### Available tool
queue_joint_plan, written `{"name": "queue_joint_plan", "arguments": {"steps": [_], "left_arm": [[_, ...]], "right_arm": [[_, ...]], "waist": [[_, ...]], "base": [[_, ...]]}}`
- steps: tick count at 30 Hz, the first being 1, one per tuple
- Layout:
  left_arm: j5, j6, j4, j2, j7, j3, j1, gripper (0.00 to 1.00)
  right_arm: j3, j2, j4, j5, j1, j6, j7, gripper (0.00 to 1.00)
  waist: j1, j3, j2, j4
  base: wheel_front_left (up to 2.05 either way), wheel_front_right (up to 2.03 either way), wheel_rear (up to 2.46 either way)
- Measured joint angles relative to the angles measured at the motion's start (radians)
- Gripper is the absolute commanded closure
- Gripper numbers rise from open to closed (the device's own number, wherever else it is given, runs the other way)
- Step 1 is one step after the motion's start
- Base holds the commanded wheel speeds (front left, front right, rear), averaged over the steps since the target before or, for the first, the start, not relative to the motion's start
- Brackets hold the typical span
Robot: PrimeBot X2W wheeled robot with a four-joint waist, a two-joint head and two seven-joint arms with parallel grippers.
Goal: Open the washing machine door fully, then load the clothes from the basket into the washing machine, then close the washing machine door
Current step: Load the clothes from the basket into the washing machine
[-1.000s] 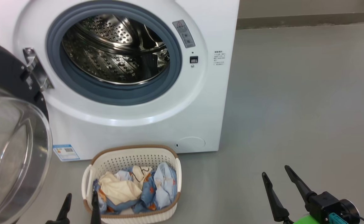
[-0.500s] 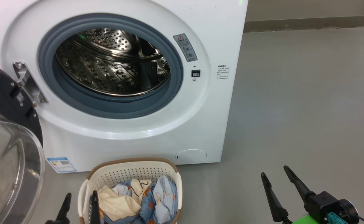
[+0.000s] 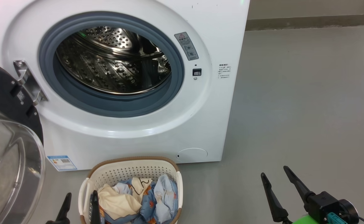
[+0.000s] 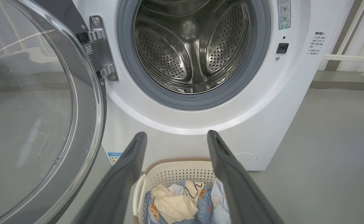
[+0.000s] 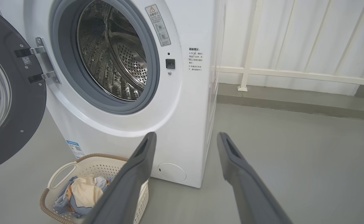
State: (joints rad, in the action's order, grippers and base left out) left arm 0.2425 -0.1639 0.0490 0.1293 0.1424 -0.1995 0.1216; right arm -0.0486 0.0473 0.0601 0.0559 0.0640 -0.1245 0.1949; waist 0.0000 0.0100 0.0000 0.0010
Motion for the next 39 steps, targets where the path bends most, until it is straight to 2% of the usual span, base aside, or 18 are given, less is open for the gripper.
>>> {"name": "queue_joint_plan", "arguments": {"steps": [8, 12, 15, 30, 39], "left_arm": [[0.016, -0.002, 0.01, -0.001, 0.007, -0.001, -0.001, 0.0], [0.042, 0.008, 0.058, -0.004, 0.008, -0.013, -0.012, 0.0], [0.055, 0.037, 0.122, -0.005, 0.003, -0.027, -0.046, 0.0], [0.165, 0.227, 0.643, -0.082, -0.025, -0.137, -0.407, 0.0], [0.194, 0.273, 0.911, -0.096, -0.021, -0.207, -0.648, 0.0]], "right_arm": [[-0.001, 0.0, 0.001, 0.0, -0.002, 0.0, 0.0, 0.0], [-0.002, 0.0, -0.002, 0.0, -0.002, 0.0, 0.0, 0.0], [-0.006, 0.0, -0.007, 0.0, -0.003, 0.0, 0.0, 0.0], [-0.035, 0.005, -0.021, 0.009, -0.105, 0.0, 0.009, 0.0], [-0.068, 0.007, -0.036, 0.019, -0.208, 0.0, 0.036, 0.0]], "waist": [[0.0, -0.004, 0.0, -0.001], [0.0, -0.012, 0.0, -0.003], [0.0, -0.029, 0.0, -0.005], [0.0, -0.187, 0.0, -0.045], [0.0, -0.326, 0.0, -0.093]], "base": [[0.0, 0.0, 0.0], [0.0, 0.0, 0.0], [0.0, 0.0, 0.0], [0.0, 0.0, 0.0], [0.0, 0.0, 0.0]]}}
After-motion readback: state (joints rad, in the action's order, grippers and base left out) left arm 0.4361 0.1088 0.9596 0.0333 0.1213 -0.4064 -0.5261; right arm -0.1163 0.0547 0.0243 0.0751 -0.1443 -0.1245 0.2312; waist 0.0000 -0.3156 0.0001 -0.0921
